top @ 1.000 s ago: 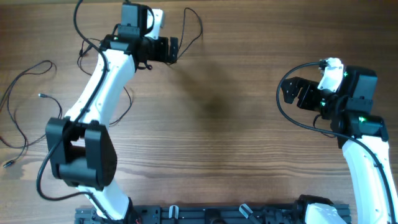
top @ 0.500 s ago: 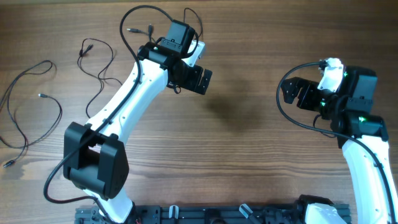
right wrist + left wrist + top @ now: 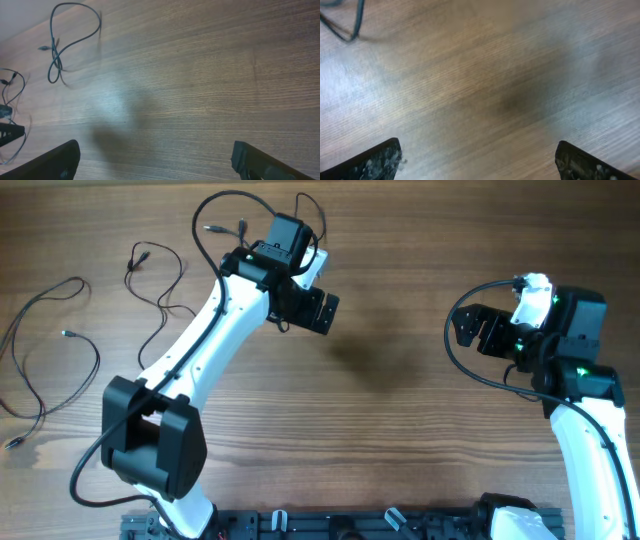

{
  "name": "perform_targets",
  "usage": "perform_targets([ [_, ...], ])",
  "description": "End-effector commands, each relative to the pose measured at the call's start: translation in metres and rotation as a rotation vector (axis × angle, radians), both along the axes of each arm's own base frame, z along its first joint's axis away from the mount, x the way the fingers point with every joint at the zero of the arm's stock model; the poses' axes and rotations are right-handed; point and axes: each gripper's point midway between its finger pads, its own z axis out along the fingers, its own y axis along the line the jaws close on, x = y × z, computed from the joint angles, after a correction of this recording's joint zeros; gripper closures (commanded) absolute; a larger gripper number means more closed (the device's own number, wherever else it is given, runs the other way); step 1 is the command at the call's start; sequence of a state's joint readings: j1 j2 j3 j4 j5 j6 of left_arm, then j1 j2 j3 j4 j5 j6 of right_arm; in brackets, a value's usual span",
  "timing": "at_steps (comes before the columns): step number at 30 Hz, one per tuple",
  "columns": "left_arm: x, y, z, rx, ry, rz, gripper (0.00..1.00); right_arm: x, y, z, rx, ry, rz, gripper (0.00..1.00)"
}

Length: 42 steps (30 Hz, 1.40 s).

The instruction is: Untangle cables

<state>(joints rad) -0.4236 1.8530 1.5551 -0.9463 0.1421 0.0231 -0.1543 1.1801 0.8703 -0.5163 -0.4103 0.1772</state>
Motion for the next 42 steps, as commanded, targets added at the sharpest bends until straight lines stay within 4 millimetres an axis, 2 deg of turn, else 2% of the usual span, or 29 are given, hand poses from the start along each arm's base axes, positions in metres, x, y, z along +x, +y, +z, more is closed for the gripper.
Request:
perform_targets([
  [1, -0.02, 0.004, 0.002, 0.008, 0.07, 0.001, 0.0, 0.002, -0.004, 0.0, -0.022, -0.005, -0.002, 0.0],
  [4, -0.029, -0.002, 0.004, 0.01, 0.082, -0.023, 0.0, 0.002, -0.004, 0.0, -0.022, -0.005, -0.002, 0.0],
  [7, -0.024, -0.025, 0.02, -0.007, -0.042, -0.177, 0.0, 0.002, -0.004, 0.0, -0.022, -0.005, -0.002, 0.0],
  [9, -0.023, -0.031, 0.034, -0.014, -0.099, -0.211, 0.0, 0.002, -0.004, 0.0, -0.022, -0.005, -0.002, 0.0],
  [12, -0.028, -0.027, 0.055, -0.035, -0.19, -0.205, 0.0, 0.002, -0.004, 0.0, -0.022, -0.005, -0.002, 0.0],
  [15, -0.043, -0.016, 0.059, -0.056, -0.264, -0.199, 0.0, 0.002, -0.004, 0.0, -0.022, -0.005, -0.002, 0.0],
  [17, -0.054, -0.01, 0.054, -0.084, -0.327, -0.196, 0.0, 0.002, -0.004, 0.0, -0.022, -0.005, -0.002, 0.0],
  [19, -0.073, 0.001, 0.034, -0.098, -0.357, -0.195, 0.0, 0.002, -0.004, 0.0, -0.022, -0.004, -0.002, 0.0],
  [22, -0.096, 0.01, 0.016, -0.143, -0.414, -0.193, 0.0, 0.002, -0.004, 0.0, -0.022, -0.005, -0.002, 0.0],
  [24, -0.108, 0.018, 0.008, -0.178, -0.432, -0.148, 0.0, 0.002, -0.004, 0.0, -0.022, -0.005, -0.002, 0.0],
  [25, -0.118, 0.028, 0.001, -0.218, -0.429, -0.07, 0.0, 0.002, -0.004, 0.0, -0.022, -0.005, -0.002, 0.0],
  [31, -0.123, 0.069, 0.0, -0.334, -0.487, 0.196, 0.0, 0.002, -0.004, 0.0, -0.022, -0.004, -0.002, 0.0],
  [36, -0.127, 0.093, 0.002, -0.363, -0.546, 0.271, 0.0, 0.002, -0.004, 0.0, -0.022, -0.004, -0.002, 0.0],
  [42, -0.133, 0.11, -0.012, -0.379, -0.579, 0.324, 0.0, 0.002, -0.004, 0.0, -0.022, -0.005, -0.002, 0.0],
])
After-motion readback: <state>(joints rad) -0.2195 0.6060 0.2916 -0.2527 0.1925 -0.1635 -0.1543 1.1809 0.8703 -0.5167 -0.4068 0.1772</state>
